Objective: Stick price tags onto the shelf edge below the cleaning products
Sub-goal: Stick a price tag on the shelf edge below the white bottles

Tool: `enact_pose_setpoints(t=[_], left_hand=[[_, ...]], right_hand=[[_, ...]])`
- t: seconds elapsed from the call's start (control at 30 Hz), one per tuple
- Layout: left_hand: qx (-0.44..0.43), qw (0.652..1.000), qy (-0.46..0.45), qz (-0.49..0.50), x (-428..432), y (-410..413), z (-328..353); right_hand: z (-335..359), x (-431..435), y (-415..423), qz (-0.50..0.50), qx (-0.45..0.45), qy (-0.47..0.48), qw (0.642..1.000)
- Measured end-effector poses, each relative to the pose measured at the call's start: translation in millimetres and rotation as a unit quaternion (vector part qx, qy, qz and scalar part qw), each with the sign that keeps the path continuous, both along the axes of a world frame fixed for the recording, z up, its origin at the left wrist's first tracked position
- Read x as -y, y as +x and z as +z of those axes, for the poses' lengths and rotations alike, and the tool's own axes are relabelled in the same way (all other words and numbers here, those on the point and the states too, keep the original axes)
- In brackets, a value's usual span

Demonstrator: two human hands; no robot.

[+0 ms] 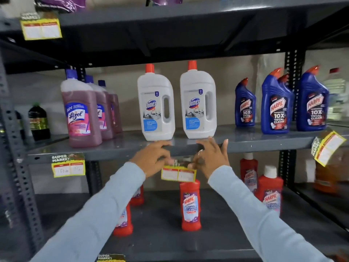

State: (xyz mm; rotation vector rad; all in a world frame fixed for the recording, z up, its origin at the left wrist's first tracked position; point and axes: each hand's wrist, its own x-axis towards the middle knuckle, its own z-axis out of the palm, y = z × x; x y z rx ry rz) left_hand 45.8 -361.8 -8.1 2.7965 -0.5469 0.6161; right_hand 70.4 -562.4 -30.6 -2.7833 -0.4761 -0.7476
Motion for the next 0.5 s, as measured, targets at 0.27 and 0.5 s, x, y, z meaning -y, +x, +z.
enact_pose_setpoints(t=[0.27,0.5], left_hand=[[0.102,0.981,-0.161,0.033,12,13,-32],[0.014,0.937,-0.348,0.036,11,13,1]], right_hand=[[6,4,11,-0.005,0.027,-0.049,0.998],[38,9,25,0.029,-0.119,0.303,0.945]])
